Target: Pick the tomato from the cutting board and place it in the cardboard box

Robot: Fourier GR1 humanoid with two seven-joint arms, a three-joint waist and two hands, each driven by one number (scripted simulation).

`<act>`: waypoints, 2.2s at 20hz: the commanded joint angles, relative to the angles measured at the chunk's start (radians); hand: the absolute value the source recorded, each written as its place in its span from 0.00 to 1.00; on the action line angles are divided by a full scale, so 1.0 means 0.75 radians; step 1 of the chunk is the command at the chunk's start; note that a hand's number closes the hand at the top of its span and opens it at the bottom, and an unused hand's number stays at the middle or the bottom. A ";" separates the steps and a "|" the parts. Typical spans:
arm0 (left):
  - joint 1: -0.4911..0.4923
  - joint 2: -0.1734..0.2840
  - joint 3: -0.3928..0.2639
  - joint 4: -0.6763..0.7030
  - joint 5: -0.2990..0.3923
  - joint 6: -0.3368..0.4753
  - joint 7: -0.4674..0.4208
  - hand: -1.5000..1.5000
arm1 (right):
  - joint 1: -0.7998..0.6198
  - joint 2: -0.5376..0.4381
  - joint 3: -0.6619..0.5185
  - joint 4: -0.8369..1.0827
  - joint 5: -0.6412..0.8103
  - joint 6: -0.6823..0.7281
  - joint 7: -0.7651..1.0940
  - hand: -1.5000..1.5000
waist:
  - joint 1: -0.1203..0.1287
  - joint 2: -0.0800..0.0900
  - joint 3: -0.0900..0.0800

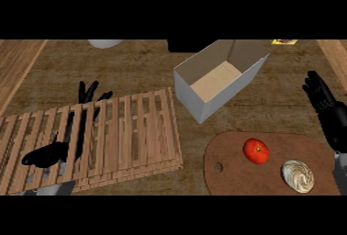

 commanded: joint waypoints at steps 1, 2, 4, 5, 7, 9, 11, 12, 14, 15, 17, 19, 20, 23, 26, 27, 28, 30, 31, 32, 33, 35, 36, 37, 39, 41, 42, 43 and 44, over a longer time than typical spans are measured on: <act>0.022 0.068 0.080 0.020 -0.067 0.052 0.031 0.50 | 0.099 0.091 -0.007 -0.016 -0.004 -0.026 -0.091 0.00 | -0.028 0.009 -0.017; 0.067 0.121 0.070 0.011 -0.128 0.092 0.063 0.50 | 0.046 0.110 -0.037 -0.010 -0.042 -0.066 -0.048 0.00 | -0.023 0.010 -0.016; 0.115 0.256 0.156 0.019 -0.191 0.151 0.130 0.50 | 0.132 0.190 -0.043 -0.070 -0.090 -0.112 -0.061 0.00 | -0.036 0.005 -0.014; 0.125 0.293 0.175 0.038 -0.233 0.194 0.174 0.50 | 0.133 0.206 -0.065 -0.047 -0.100 -0.137 -0.064 0.00 | -0.029 0.011 -0.012; 0.162 0.219 0.026 -0.066 -0.231 0.164 0.198 0.50 | 0.146 -0.214 0.077 -0.041 0.356 -0.049 -0.103 0.00 | 0.046 0.026 -0.059; 0.172 0.278 0.086 -0.016 -0.289 0.229 0.242 0.50 | 0.263 -0.197 0.116 -0.004 0.478 -0.155 -0.105 0.00 | 0.007 0.030 -0.027; 0.205 0.299 0.127 0.018 -0.301 0.266 0.241 0.50 | 0.365 0.063 0.117 -0.003 0.360 -0.275 -0.197 0.00 | -0.033 0.018 -0.015; 0.188 0.309 0.135 0.007 -0.298 0.282 0.275 0.50 | 0.371 0.164 0.073 0.003 0.230 -0.276 -0.262 0.00 | -0.045 0.019 -0.009; 0.212 0.321 0.132 0.002 -0.300 0.309 0.266 0.50 | 0.413 0.214 0.076 -0.049 0.170 -0.246 -0.404 0.00 | -0.057 0.013 -0.008; 0.245 0.317 0.111 -0.013 -0.312 0.330 0.253 0.50 | 0.461 0.197 0.061 -0.057 0.154 -0.219 -0.478 0.00 | -0.062 0.009 -0.009; 0.227 0.307 0.108 0.017 -0.296 0.339 0.243 0.50 | 0.466 0.197 0.084 -0.076 0.152 -0.175 -0.554 0.00 | -0.064 0.016 -0.013; 0.233 0.356 0.117 -0.027 -0.277 0.323 0.264 0.50 | 0.474 0.119 0.055 -0.044 0.231 -0.200 -0.585 0.00 | -0.041 0.016 -0.014; 0.232 0.351 0.122 0.004 -0.254 0.322 0.255 0.50 | 0.514 0.096 0.058 -0.042 0.286 -0.231 -0.612 0.00 | -0.057 0.021 -0.016; 0.237 0.348 0.083 -0.008 -0.263 0.335 0.232 0.50 | 0.514 -0.046 0.060 -0.011 0.426 -0.244 -0.533 0.00 | -0.028 0.029 -0.021; 0.215 0.356 0.055 -0.048 -0.256 0.347 0.279 0.50 | 0.519 -0.178 0.094 0.004 0.501 -0.157 -0.434 0.00 | -0.007 0.032 -0.021; 0.197 0.364 0.052 -0.049 -0.272 0.365 0.298 0.50 | 0.513 -0.193 0.115 -0.048 0.515 -0.141 -0.395 0.00 | -0.011 0.028 -0.022; 0.191 0.344 0.052 -0.011 -0.263 0.366 0.271 0.50 | 0.501 -0.232 0.113 -0.043 0.528 -0.112 -0.362 0.00 | -0.013 0.035 -0.025; 0.189 0.387 0.055 -0.033 -0.243 0.331 0.267 0.50 | 0.475 -0.266 0.142 -0.043 0.547 -0.056 -0.284 0.00 | 0.013 0.035 -0.024; 0.217 0.348 0.017 -0.031 -0.278 0.387 0.257 0.50 | 0.501 -0.262 0.190 -0.064 0.587 -0.051 -0.238 0.00 | 0.016 0.032 -0.025; 0.176 0.359 0.015 -0.025 -0.276 0.372 0.259 0.50 | 0.463 -0.300 0.190 -0.068 0.606 -0.021 -0.183 0.00 | 0.017 0.035 -0.025; 0.175 0.361 0.011 -0.036 -0.259 0.370 0.286 0.50 | 0.475 -0.306 0.219 -0.053 0.625 0.005 -0.154 0.00 | 0.020 0.034 -0.023; 0.180 0.363 0.003 -0.021 -0.255 0.372 0.265 0.50 | 0.435 -0.345 0.242 -0.051 0.648 0.066 -0.079 0.00 | 0.040 0.038 -0.024; 0.165 0.345 -0.025 -0.024 -0.276 0.398 0.282 0.50 | 0.406 -0.377 0.238 -0.096 0.622 0.127 -0.025 0.00 | 0.030 0.033 -0.025; 0.155 0.388 0.011 -0.019 -0.260 0.376 0.270 0.50 | 0.429 -0.342 0.278 -0.087 0.635 0.127 -0.011 0.00 | 0.028 0.032 -0.023; 0.159 0.377 -0.021 -0.008 -0.254 0.374 0.262 0.50 | 0.358 -0.320 0.309 -0.110 0.641 0.163 0.082 0.00 | 0.043 0.034 -0.023; 0.117 0.370 -0.011 0.025 -0.249 0.386 0.270 0.50 | 0.332 -0.299 0.338 -0.087 0.642 0.196 0.125 0.00 | 0.030 0.039 -0.021; 0.140 0.367 -0.008 0.027 -0.243 0.398 0.259 0.50 | 0.308 -0.323 0.312 -0.087 0.648 0.199 0.152 0.00 | 0.030 0.035 -0.022; 0.126 0.422 0.021 -0.028 -0.205 0.357 0.302 0.50 | 0.297 -0.330 0.329 -0.098 0.669 0.215 0.208 0.00 | 0.040 0.029 -0.021; 0.118 0.361 -0.041 0.015 -0.257 0.409 0.285 0.50 | 0.236 -0.317 0.328 -0.076 0.662 0.235 0.231 0.00 | 0.038 0.035 -0.020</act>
